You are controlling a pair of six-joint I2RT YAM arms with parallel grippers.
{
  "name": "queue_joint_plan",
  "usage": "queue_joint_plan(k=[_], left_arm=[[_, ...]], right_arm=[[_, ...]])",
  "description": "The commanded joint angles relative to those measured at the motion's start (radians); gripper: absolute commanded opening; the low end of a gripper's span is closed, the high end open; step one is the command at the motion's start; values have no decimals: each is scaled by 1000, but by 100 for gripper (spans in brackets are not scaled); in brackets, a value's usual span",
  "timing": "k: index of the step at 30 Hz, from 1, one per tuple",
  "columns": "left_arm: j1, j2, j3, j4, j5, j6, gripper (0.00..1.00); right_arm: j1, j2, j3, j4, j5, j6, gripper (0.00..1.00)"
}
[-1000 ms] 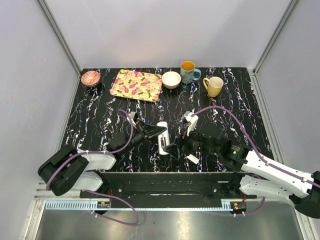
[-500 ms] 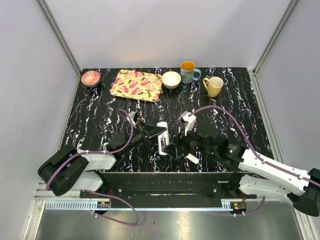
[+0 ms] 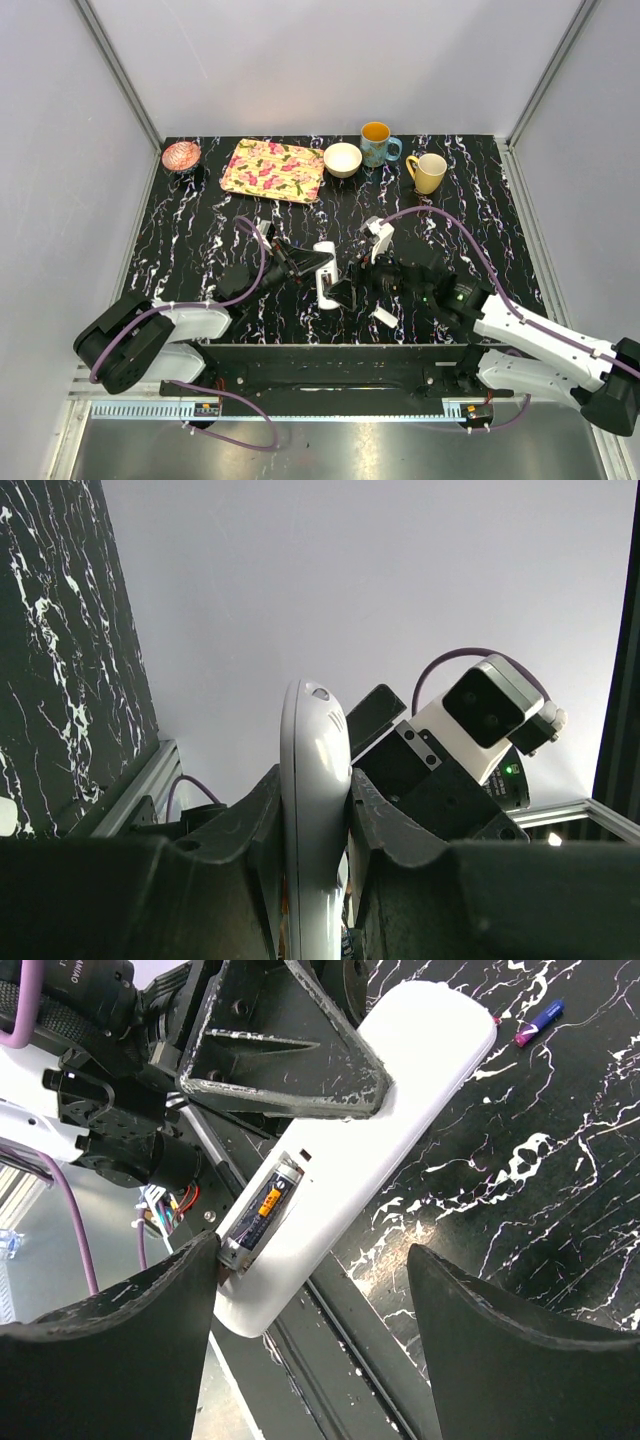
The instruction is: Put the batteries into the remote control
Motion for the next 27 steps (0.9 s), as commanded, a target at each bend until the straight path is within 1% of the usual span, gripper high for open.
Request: queue_joint_plan(k=[1, 12, 15, 19, 20, 21, 22, 25, 27], left_arm=[[-6, -39, 48, 414, 49, -8, 0], [-9, -45, 54, 414, 55, 1, 0], [-10, -48, 57, 414, 59, 4, 0], [-10, -54, 63, 414, 65, 10, 0], [-11, -59, 64, 414, 68, 12, 0], [-12, -59, 66, 414, 70, 13, 0], [-12, -60, 67, 414, 73, 15, 0], [-14, -67, 69, 414, 75, 20, 0], [-15, -70, 68, 414, 75, 20, 0]], right_arm=[[-22, 20, -5, 46, -13, 10, 77], [-25, 75, -2, 92, -76, 29, 77], [-28, 84, -8, 104, -92, 38, 73], [-43, 96, -33, 141, -127, 78, 65], [-45, 98, -42, 153, -136, 86, 60], [-50, 104, -48, 153, -150, 102, 58], [-56, 107, -53, 190, -156, 109, 57], [-63, 124, -62, 224, -179, 136, 57], [-70, 141, -65, 244, -197, 151, 60]])
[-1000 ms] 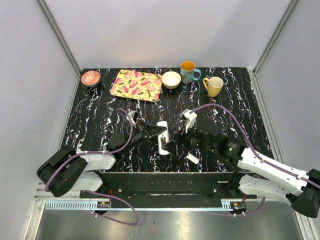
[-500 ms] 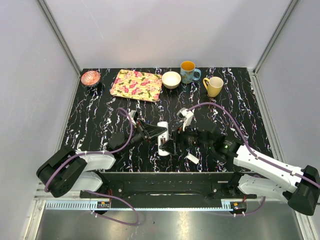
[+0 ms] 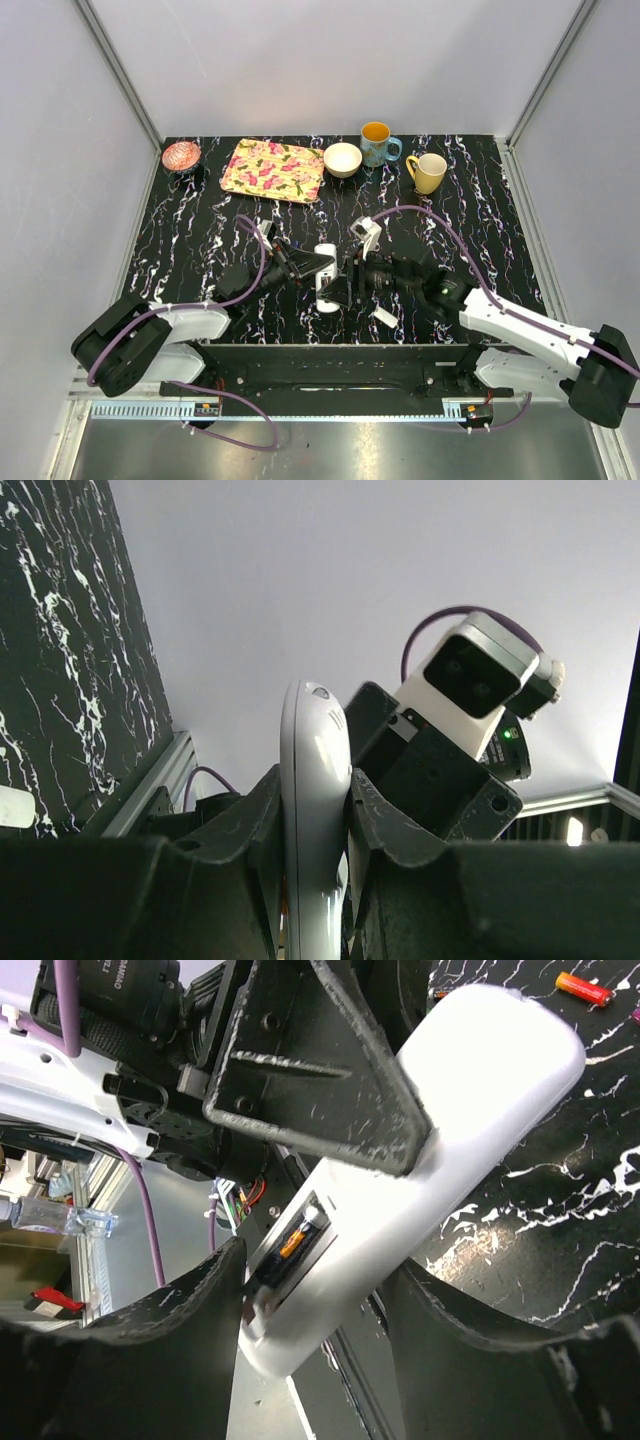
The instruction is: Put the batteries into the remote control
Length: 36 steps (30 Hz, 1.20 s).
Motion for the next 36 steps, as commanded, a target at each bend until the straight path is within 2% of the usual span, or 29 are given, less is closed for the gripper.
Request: queue_joint_plan(k=[1, 6, 15, 20, 29, 36], left_arm=[[-16, -54, 63, 444, 40, -25, 0], [-15, -60, 29, 445, 10, -19, 0], [-15, -44, 18, 444, -3, -10, 0], [-12, -15, 8, 445, -15, -4, 0], [-13, 34, -5, 444, -27, -2, 0], [-13, 28, -3, 444, -24, -2, 0]], right_arm=[[-22, 49, -19, 72, -9, 35, 61], [-24, 57, -5, 68, -41, 41, 71], [-24, 20, 27, 28, -32, 54, 77], [-24, 0, 58, 20, -20, 81, 84], [-24, -24, 107, -49, -6, 81, 89], [-31, -95, 82, -106, 54, 41, 88]])
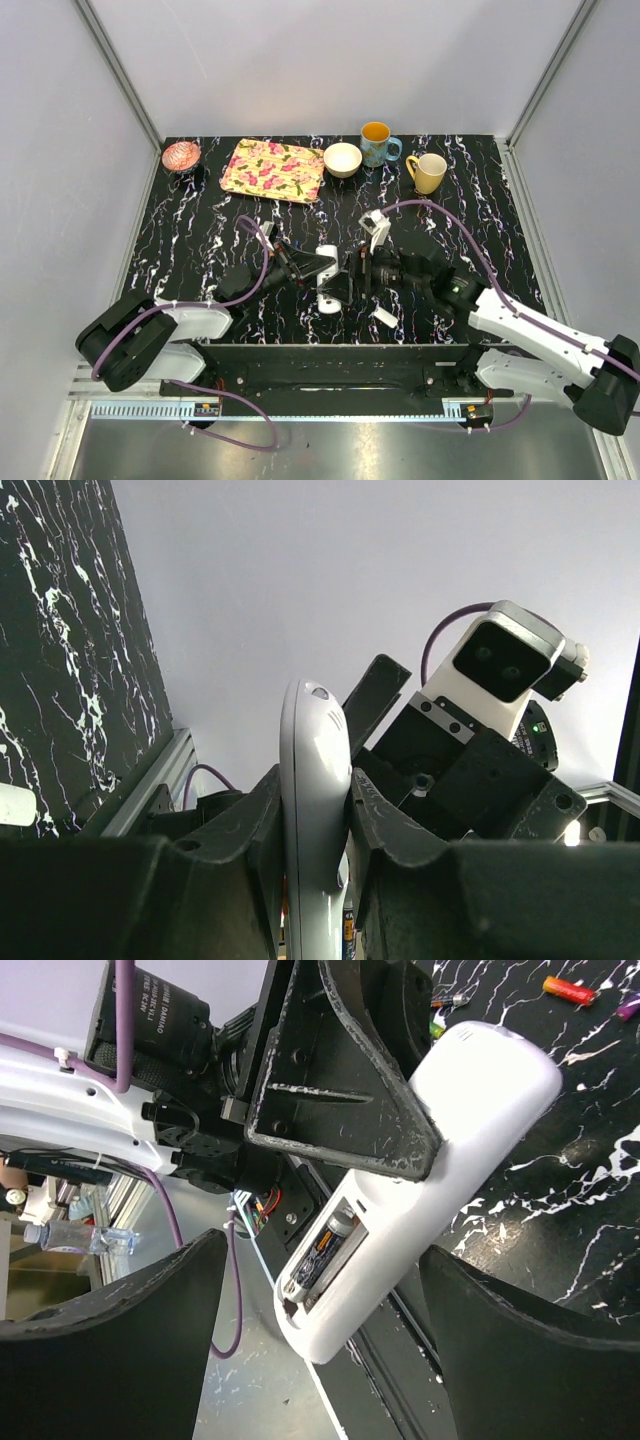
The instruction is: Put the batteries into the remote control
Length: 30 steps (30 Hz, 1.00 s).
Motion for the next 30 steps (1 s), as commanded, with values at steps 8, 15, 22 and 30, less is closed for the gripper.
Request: queue_joint_plan(k=[8, 15, 22, 30], left_arm=[[-2, -19, -10, 405, -19, 6, 0], [-3, -27, 7, 405, -3, 4, 0], [-3, -53, 9, 405, -2, 4, 0], [-3, -65, 16, 405, -5, 3, 0]], right_arm=[[-40, -122, -10, -38, 124, 20, 82], [-45, -52, -1, -41, 113, 42, 77], [-68, -41, -68, 63, 33, 105, 72], [-74, -38, -93, 112, 4, 124, 70]])
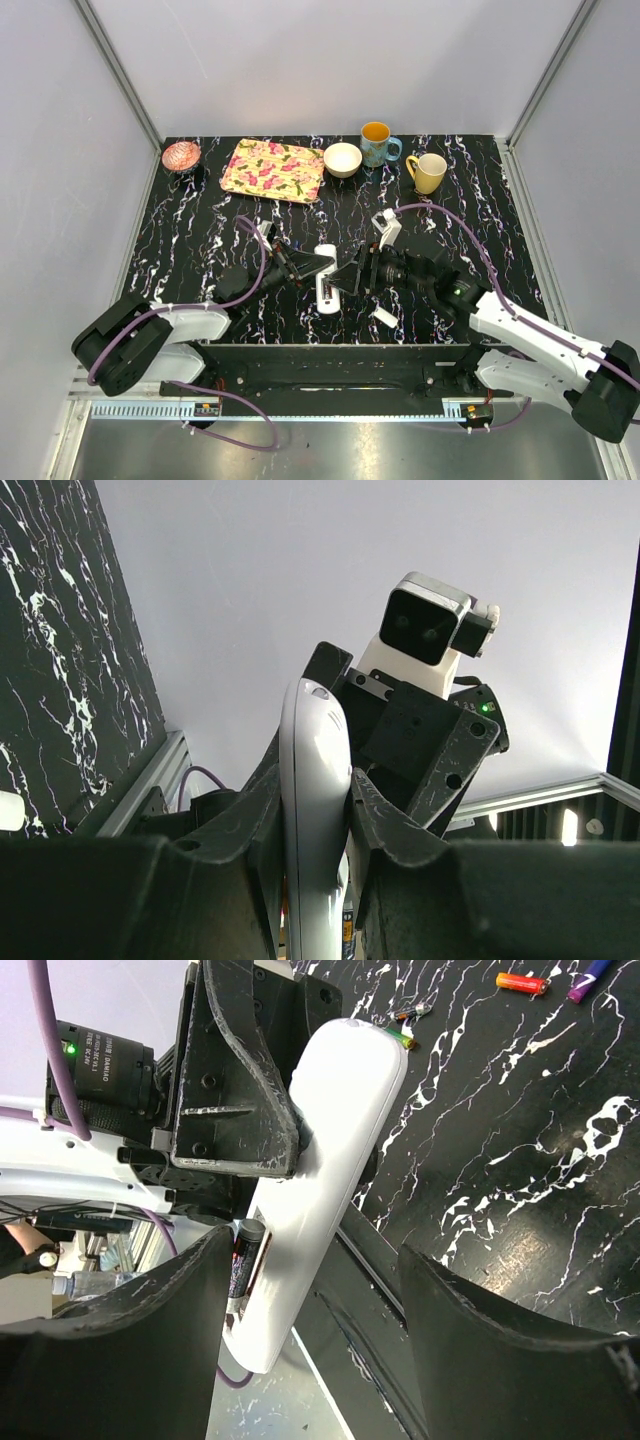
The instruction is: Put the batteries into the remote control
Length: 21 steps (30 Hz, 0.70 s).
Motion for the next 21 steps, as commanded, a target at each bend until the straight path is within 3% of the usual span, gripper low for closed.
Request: queue_joint_plan(k=[1, 21], left_arm=[[-5, -38, 21, 405, -4, 0, 0], [-5, -78, 58, 405, 2, -7, 0]], right_arm=[[-8, 3, -15, 67, -31, 16, 70], [-10, 79, -75, 182, -63, 78, 66]])
